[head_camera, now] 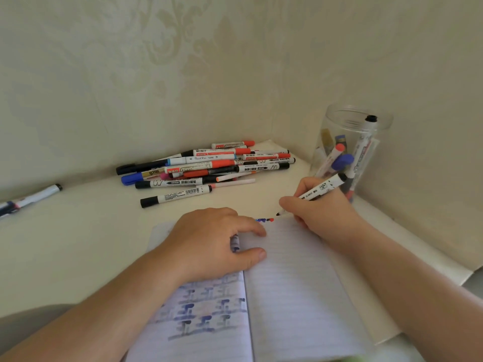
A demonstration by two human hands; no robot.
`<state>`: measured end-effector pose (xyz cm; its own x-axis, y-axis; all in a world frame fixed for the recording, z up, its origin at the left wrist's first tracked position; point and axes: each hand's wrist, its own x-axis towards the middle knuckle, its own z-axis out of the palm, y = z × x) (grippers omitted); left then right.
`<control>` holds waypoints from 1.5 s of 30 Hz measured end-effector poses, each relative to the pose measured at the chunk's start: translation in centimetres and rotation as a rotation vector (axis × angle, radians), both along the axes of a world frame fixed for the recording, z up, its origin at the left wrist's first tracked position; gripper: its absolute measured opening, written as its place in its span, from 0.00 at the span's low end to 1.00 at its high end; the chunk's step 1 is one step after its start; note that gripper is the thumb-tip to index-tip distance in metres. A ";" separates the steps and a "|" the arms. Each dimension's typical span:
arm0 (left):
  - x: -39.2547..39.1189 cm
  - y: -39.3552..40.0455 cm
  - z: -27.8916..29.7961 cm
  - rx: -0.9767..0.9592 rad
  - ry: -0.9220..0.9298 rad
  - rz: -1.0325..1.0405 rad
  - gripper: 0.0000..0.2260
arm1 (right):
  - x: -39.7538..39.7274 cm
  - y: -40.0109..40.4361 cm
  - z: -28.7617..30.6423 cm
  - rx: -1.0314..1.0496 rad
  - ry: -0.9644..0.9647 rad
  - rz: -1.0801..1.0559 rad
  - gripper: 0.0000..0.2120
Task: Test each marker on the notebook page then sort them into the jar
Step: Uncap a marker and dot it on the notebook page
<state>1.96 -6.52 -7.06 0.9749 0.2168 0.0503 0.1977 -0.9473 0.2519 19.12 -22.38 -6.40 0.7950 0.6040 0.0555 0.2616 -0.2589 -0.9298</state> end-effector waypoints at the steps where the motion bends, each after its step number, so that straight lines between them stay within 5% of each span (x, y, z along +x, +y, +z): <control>1: 0.2 -0.1 0.2 0.018 0.025 -0.008 0.22 | 0.0 0.0 -0.1 0.004 0.000 -0.001 0.15; 9: 1.0 -0.4 1.3 0.034 0.127 -0.015 0.21 | 0.1 -0.4 0.0 0.077 -0.005 0.119 0.14; 45: 1.3 -1.0 1.0 0.009 0.090 0.073 0.19 | 0.0 0.4 -0.3 -0.020 0.004 -0.022 0.10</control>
<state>3.30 -7.51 -6.08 0.9572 0.2873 -0.0351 0.2877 -0.9316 0.2219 19.08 -21.96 -6.71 0.8084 0.5872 0.0401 0.2515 -0.2831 -0.9256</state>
